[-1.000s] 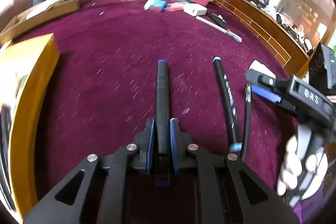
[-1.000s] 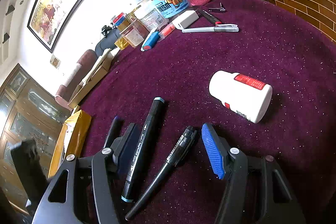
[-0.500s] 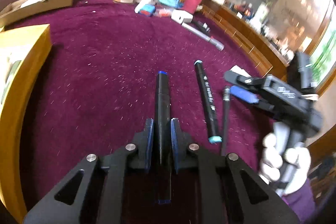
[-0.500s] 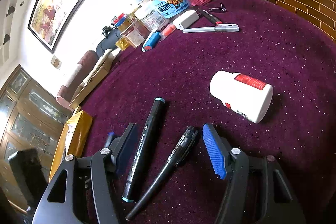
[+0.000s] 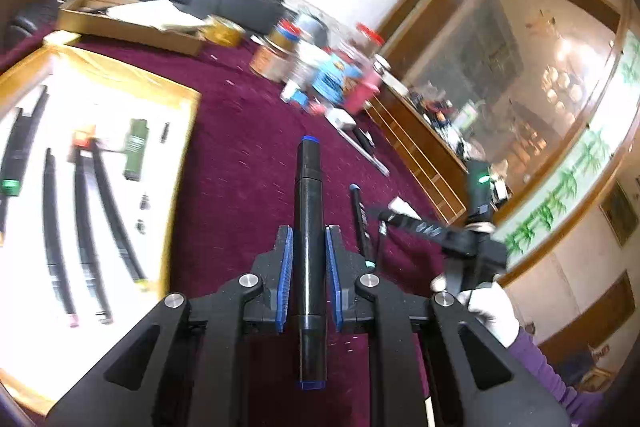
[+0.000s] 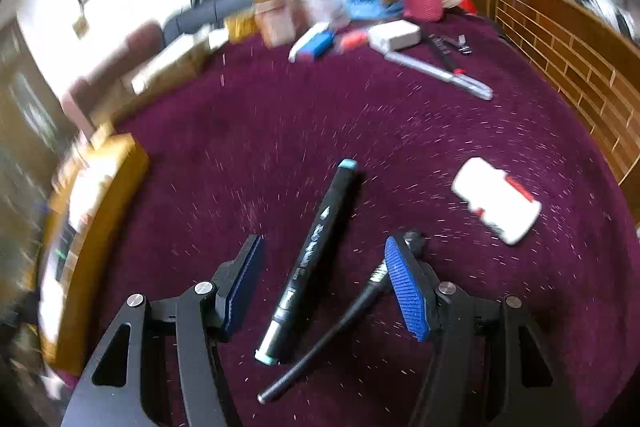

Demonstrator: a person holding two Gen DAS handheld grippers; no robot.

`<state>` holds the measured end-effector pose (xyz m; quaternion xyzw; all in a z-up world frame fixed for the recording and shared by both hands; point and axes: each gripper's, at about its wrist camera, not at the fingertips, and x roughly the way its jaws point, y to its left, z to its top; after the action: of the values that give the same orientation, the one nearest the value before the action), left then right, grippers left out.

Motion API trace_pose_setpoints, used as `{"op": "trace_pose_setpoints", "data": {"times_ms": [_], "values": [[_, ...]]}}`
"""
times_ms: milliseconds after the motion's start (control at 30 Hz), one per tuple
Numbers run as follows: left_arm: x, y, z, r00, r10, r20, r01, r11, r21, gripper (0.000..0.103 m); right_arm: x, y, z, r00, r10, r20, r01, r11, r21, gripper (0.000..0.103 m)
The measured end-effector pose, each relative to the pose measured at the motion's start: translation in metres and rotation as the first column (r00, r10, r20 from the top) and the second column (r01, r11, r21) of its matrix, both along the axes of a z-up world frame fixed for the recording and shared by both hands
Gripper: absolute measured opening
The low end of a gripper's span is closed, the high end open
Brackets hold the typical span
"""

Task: Organize rigid objects
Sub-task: 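Grasp the light-blue-capped black marker with the right gripper while the left lifts its marker, then carry both markers into the white tray and open both grippers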

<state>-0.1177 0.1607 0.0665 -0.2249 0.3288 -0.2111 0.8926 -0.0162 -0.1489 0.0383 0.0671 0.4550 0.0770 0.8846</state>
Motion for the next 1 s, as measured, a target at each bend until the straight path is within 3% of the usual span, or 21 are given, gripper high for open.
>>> {"op": "trace_pose_setpoints", "data": {"times_ms": [67,133,167,200,300,500,633,867,1000], "values": [[-0.007,0.020,0.002,0.999,0.049,0.006,-0.049,0.999,0.011,0.014,0.012,0.015,-0.013,0.999,0.008,-0.053,-0.012,0.998,-0.062,0.054],[-0.012,0.038,0.002,0.996,0.093,0.008,-0.093,0.996,0.014,0.014,0.013,0.022,-0.018,0.999,-0.005,-0.040,0.000,0.992,-0.130,0.036],[-0.016,0.052,0.002,0.992,0.128,0.008,-0.128,0.992,0.020,0.014,0.012,0.027,-0.018,1.000,-0.009,-0.030,0.004,0.985,-0.175,0.033],[-0.019,0.061,0.001,0.988,0.155,0.008,-0.155,0.988,0.026,0.014,0.011,0.027,-0.017,1.000,-0.003,-0.029,-0.002,0.985,-0.170,0.020],[-0.027,0.100,-0.005,0.965,0.262,0.001,-0.262,0.964,0.051,0.014,0.007,0.029,-0.015,1.000,0.008,-0.030,-0.012,0.987,-0.159,0.013],[-0.021,0.152,-0.024,0.908,0.412,-0.075,-0.405,0.909,0.099,0.014,-0.004,0.023,-0.003,0.998,0.050,-0.027,-0.048,0.997,0.069,0.013],[-0.007,0.173,-0.038,0.874,0.466,-0.135,-0.448,0.882,0.146,0.014,-0.013,0.027,0.013,0.995,0.105,-0.004,-0.101,0.966,0.239,0.013],[0.021,0.176,-0.049,0.863,0.461,-0.205,-0.419,0.882,0.217,0.015,-0.019,0.082,0.036,0.968,0.250,-0.005,-0.226,0.887,0.403,0.013],[0.004,0.180,-0.044,0.872,0.452,-0.188,-0.434,0.891,0.130,0.026,-0.023,0.140,0.036,0.934,0.356,-0.036,-0.296,0.826,0.480,0.013]]}}
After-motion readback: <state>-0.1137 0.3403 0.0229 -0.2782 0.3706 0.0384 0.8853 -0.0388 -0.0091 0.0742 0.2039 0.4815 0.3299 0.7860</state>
